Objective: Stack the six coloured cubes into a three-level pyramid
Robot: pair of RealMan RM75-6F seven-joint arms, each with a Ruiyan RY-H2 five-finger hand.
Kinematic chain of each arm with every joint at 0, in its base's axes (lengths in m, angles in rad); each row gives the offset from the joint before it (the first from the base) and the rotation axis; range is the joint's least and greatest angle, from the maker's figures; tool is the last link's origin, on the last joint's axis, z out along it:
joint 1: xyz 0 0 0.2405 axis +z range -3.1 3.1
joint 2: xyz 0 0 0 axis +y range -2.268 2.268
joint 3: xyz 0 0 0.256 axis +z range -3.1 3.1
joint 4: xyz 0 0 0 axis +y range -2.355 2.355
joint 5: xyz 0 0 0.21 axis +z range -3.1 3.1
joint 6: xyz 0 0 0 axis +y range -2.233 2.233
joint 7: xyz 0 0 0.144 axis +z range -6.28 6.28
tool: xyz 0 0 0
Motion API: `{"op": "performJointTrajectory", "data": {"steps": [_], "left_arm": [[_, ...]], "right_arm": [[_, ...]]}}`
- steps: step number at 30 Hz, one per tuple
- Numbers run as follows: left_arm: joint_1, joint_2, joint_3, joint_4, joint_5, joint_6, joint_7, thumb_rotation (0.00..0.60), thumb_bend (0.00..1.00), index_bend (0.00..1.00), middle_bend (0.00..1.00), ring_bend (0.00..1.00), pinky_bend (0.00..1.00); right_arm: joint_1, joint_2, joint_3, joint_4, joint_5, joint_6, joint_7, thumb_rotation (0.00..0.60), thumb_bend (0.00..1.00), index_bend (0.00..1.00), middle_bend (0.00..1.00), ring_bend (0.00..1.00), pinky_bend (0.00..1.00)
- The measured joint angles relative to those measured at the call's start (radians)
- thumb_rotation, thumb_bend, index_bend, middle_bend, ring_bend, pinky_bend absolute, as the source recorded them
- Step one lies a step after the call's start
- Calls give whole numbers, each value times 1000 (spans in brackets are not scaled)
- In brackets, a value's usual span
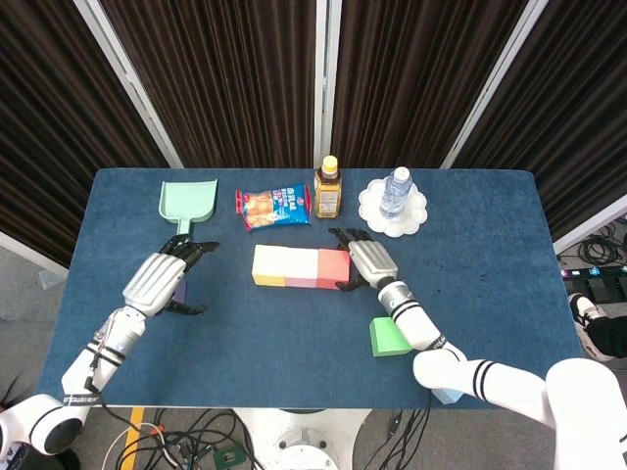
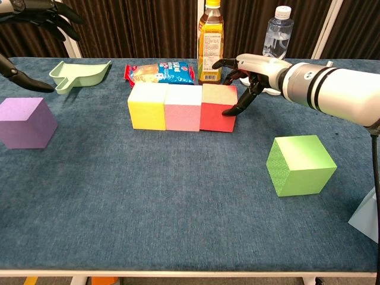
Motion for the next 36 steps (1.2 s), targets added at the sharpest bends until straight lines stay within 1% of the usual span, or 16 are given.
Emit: {"op": "performJointTrajectory", "data": {"steps": [23, 36], "left_arm": [[2, 1, -3, 5, 1, -10, -15, 600, 80, 142, 182, 193, 90], [3, 3, -2, 3, 7, -13, -20, 600, 80, 142, 182, 193, 90]], "right_arm": [[33, -6, -2, 38, 0, -34, -17, 600, 190, 0, 334, 0, 0], [34, 0, -1, 30, -6, -36, -6, 600, 191, 0, 333, 0, 0]]}}
